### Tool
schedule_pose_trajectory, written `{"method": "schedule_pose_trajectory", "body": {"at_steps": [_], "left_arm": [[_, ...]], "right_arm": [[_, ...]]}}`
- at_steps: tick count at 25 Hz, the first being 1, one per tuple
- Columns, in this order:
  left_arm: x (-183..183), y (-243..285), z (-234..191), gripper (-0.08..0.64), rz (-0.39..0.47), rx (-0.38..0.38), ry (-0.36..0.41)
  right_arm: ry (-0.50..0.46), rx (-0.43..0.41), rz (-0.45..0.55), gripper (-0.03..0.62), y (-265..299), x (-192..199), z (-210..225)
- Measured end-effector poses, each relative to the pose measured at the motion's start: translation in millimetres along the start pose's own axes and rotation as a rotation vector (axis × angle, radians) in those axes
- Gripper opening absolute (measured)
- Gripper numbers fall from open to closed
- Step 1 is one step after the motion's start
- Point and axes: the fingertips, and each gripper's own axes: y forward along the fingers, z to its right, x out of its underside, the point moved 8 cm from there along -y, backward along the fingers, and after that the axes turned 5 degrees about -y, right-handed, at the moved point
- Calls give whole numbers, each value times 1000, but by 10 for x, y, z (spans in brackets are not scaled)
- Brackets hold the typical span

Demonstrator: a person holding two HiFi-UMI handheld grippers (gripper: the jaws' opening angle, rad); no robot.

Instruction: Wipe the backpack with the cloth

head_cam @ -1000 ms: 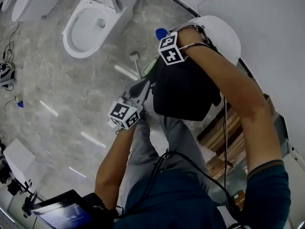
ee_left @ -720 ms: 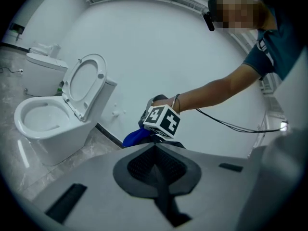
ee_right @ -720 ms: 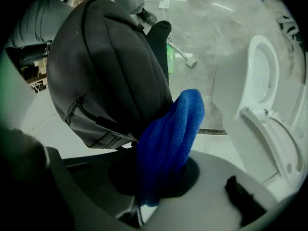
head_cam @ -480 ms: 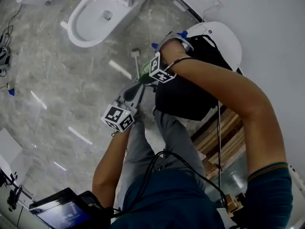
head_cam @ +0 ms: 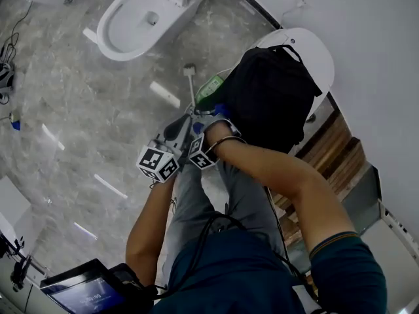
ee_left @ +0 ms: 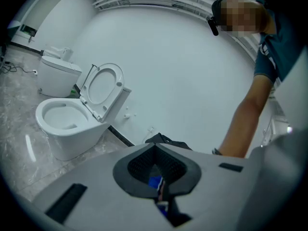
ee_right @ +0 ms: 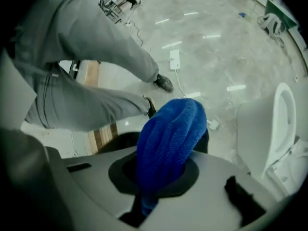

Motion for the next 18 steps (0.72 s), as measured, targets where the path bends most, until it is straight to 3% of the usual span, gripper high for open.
{"method": "schedule_pose_trajectory", "body": {"at_steps": [3, 8, 11, 14, 16, 18], "left_arm": [[9, -41, 15, 5, -17, 13, 5], [53, -69, 65, 5, -66, 45, 21], [96, -36, 128, 5, -118, 80, 40], [142, 51, 196, 5, -179, 126, 64], [175, 117, 254, 5, -216, 150, 78], [206, 198, 317, 5, -249, 175, 94]], "right_arm": [[189, -13, 156, 14, 86, -478, -264], [703, 193, 487, 14, 21, -608, -491], [995, 189, 622, 14, 71, -531, -711], [1269, 120, 661, 14, 355, -462, -1017], [1553, 37, 680, 14, 692, -361, -1343], [2002, -83, 749, 14, 1071, -138, -1807]]}}
